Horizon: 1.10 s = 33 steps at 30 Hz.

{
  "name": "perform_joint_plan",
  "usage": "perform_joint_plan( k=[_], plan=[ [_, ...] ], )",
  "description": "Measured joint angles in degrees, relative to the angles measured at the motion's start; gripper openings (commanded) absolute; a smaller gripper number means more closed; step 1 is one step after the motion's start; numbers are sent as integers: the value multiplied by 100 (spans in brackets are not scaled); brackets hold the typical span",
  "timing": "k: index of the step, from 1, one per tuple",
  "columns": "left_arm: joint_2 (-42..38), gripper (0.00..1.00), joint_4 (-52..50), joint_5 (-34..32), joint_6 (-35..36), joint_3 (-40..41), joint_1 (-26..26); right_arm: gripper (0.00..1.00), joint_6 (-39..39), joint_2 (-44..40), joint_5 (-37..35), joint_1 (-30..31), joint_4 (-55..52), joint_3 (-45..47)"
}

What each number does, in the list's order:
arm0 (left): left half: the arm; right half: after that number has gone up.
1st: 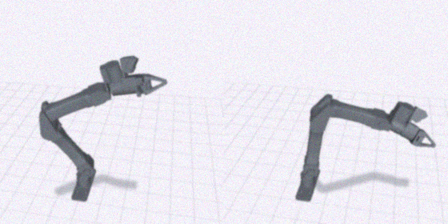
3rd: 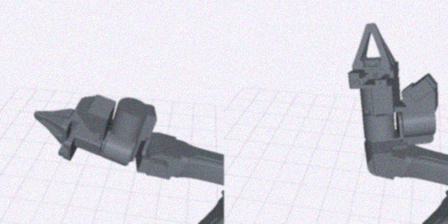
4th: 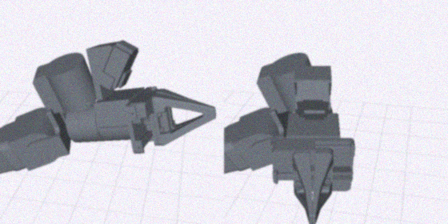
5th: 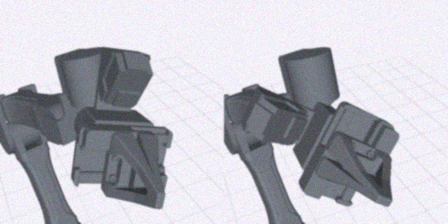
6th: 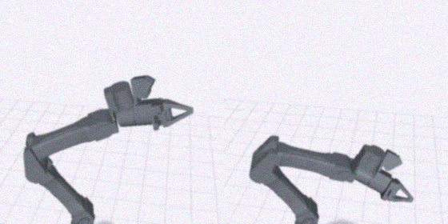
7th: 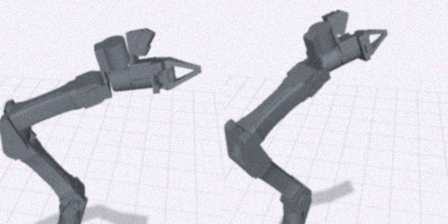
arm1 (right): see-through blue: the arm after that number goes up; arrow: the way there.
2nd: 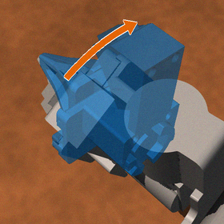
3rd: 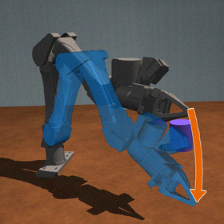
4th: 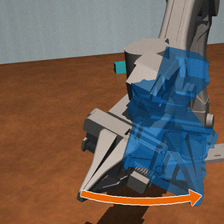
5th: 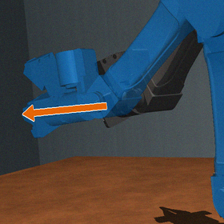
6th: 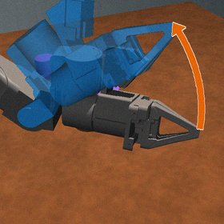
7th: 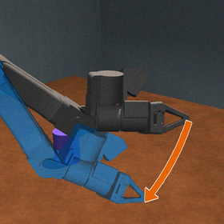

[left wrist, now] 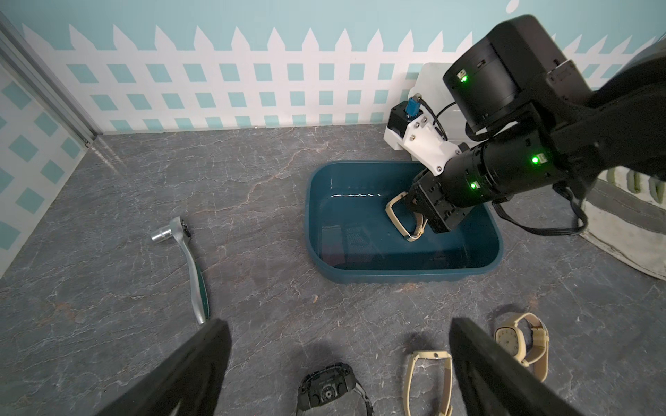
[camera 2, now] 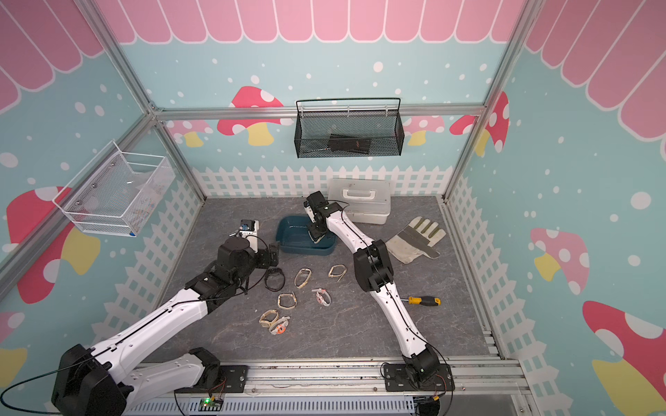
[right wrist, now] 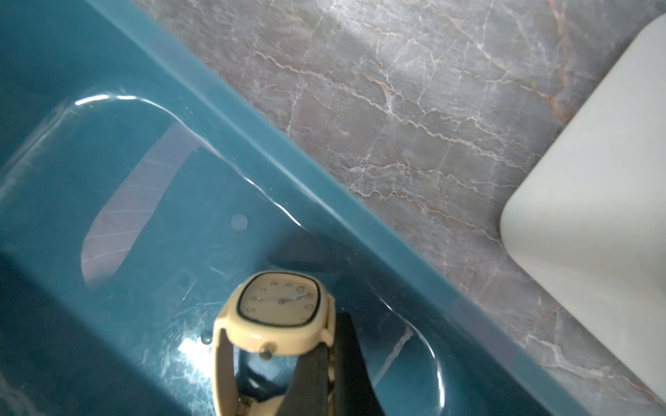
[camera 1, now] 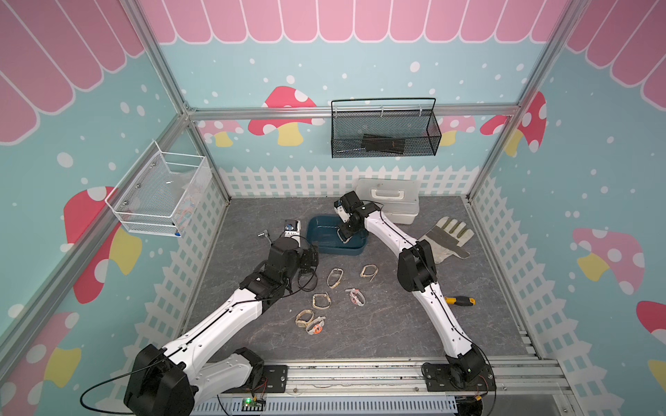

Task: Put the watch into the storage box
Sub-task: Place the watch in the storage box.

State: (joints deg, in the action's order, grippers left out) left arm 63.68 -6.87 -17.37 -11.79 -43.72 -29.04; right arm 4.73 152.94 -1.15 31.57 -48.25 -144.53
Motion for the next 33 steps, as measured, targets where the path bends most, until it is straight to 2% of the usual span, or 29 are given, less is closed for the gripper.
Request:
perform_joint_plan(
  k=[10,22,27,33],
  plan=[
    [-22,97,-7,0,0,20,-2,25,35,0,-33,0,-44,0],
    [-26,97,-17,2,-4,20,-2,41,20,-188,-9,42,-149,2],
    [-31,97,-24,4,-44,20,-2,42,-2,-1023,-2,146,-103,236],
    [-90,97,-59,2,-70,20,-2,43,-4,-2990,55,243,428,1731]
  ],
)
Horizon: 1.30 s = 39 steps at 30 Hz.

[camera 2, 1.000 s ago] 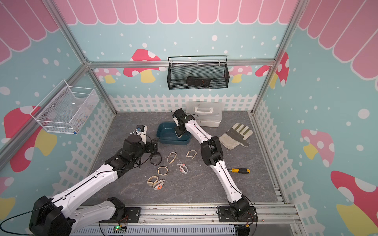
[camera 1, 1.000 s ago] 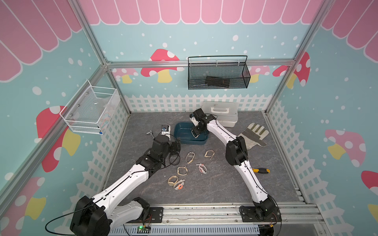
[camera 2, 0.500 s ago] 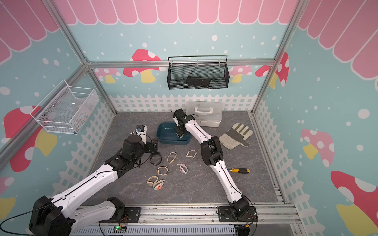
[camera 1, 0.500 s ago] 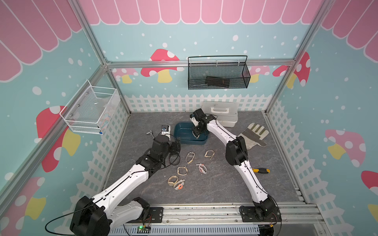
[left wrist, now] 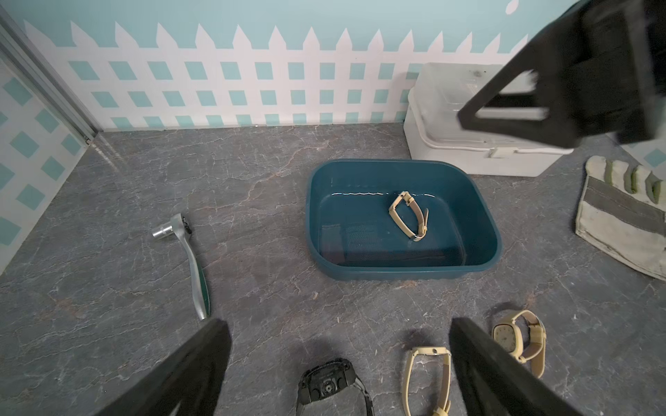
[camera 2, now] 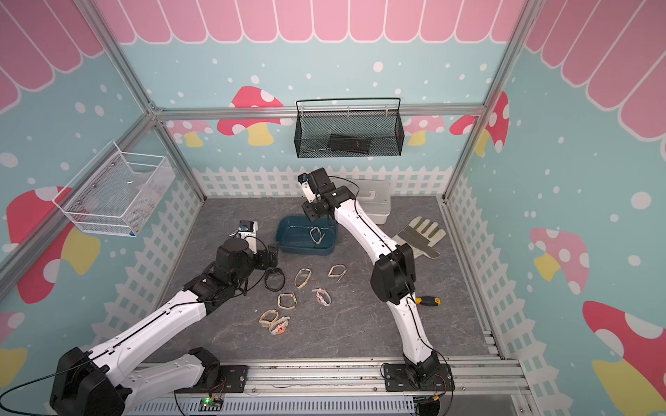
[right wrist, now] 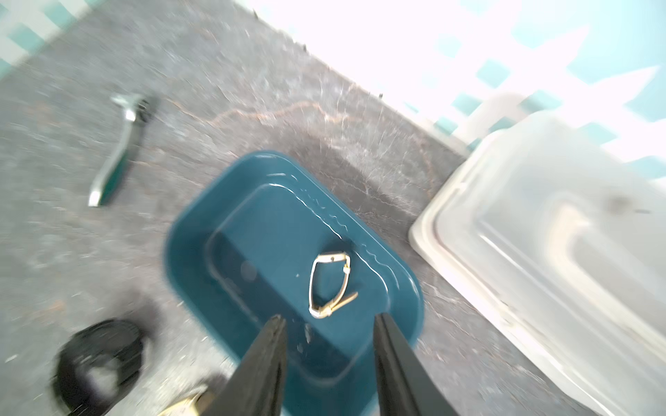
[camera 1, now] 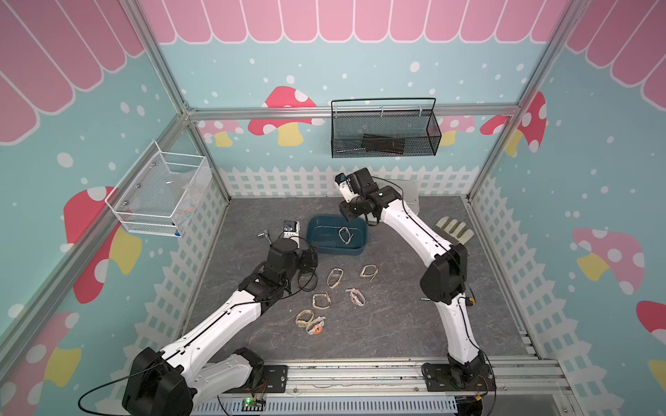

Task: Put the watch into the storage box
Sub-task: Place the watch in the storage box, then pick up the watch at the center of the board.

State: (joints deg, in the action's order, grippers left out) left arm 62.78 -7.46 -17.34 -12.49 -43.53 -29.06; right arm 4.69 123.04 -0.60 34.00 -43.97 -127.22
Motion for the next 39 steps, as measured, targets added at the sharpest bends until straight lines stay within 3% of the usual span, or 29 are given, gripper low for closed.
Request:
perform_joint_plan(
  k=[9,13,18,24,39],
  plan=[
    [11,97,0,2,-15,0,-20,42,-262,-2859,26,-37,734,3477],
    [44,97,-2,7,-15,0,-33,43,-420,-3456,348,-262,841,4673],
    [85,97,-2,20,-15,0,-35,45,-601,-3532,938,-745,1099,5866],
    [87,97,-2,20,-15,0,-68,44,-885,-3189,1311,-732,1316,6096],
    [85,97,-2,-4,-13,0,-96,42,-1329,-1784,1255,-732,1794,5687]
  ],
)
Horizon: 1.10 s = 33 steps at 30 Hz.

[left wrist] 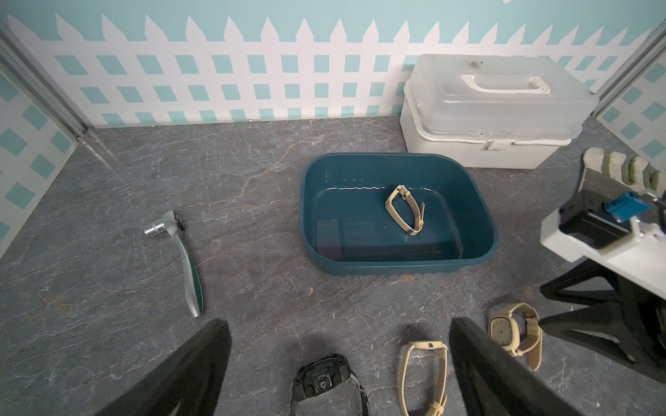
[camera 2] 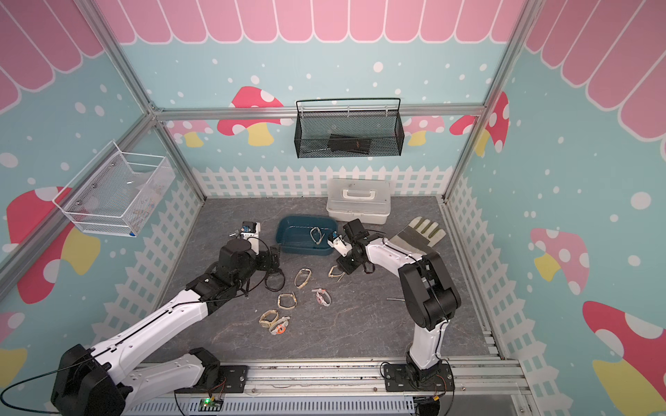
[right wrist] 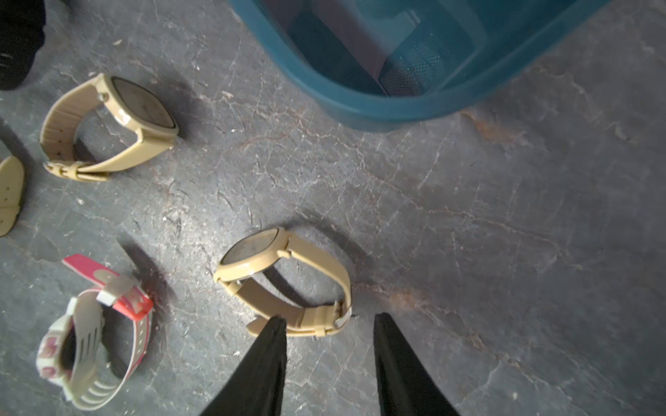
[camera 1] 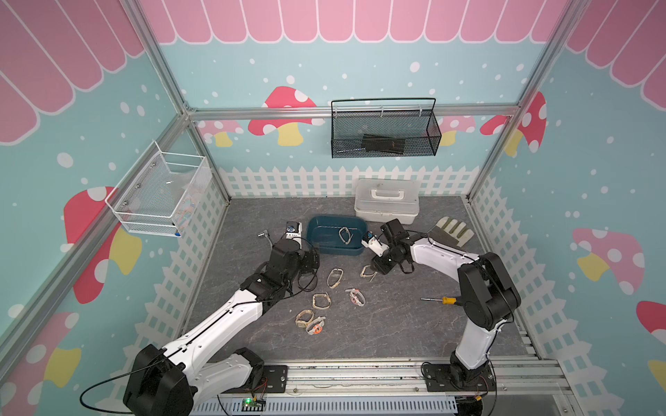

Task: Put the watch into the storage box
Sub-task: Pick up the watch at the center of the board.

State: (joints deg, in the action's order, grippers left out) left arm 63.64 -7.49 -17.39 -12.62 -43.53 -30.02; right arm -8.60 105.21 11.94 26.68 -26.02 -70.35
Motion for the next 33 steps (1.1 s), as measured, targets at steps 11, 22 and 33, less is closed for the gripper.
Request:
perform_joint_plan(
  k=[11,22,33],
  plan=[
    [0,97,0,-35,39,0,-13,41,-44,540,-28,0,15,-472],
    [39,97,2,-133,44,0,-13,41,-68,476,136,0,-11,-275],
    [39,98,2,-184,63,2,-13,43,-52,538,282,0,-46,-369]
  ],
)
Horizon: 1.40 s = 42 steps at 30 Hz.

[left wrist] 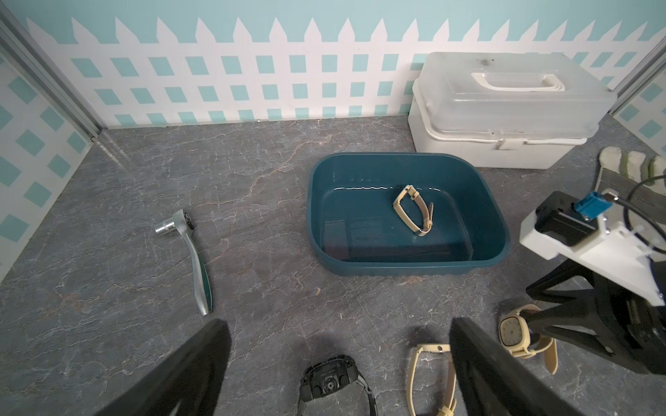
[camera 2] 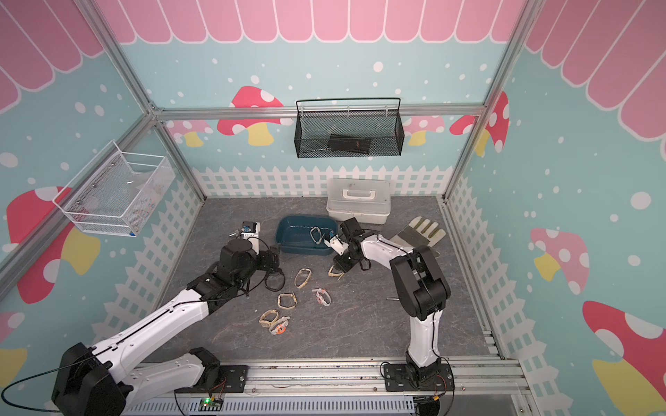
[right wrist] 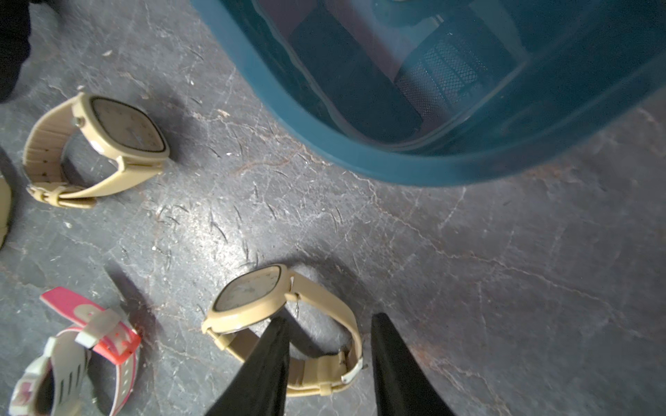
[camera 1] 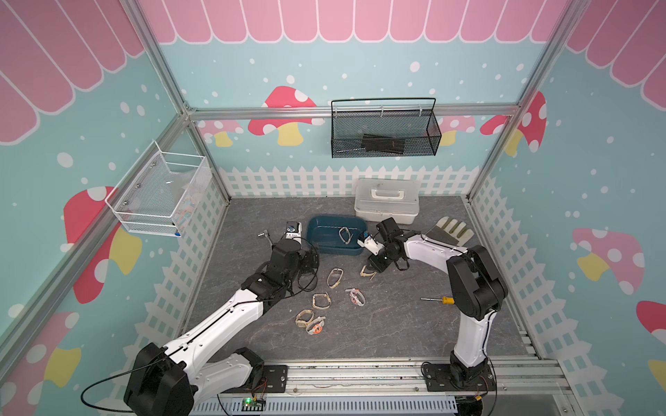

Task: Put the watch into the storage box
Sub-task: Pick up the watch at the center of the board, then place the watch in the storage box.

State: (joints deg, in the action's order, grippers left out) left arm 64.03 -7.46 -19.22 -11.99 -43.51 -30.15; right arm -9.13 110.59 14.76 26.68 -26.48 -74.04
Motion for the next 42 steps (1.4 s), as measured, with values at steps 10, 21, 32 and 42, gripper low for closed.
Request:
perform_joint_plan(
  k=[10,21,32,42],
  plan=[
    [55,98,4,-9,4,0,0,40,28,372,-28,9,-46,-286],
    [63,98,68,-7,20,0,0,5,236,396,-11,243,-81,-214],
    [61,98,131,-7,17,13,0,0,710,-245,-31,509,-225,-166],
    [-44,97,195,107,-50,33,-2,0,833,-973,28,520,-4,308]
  ],
)
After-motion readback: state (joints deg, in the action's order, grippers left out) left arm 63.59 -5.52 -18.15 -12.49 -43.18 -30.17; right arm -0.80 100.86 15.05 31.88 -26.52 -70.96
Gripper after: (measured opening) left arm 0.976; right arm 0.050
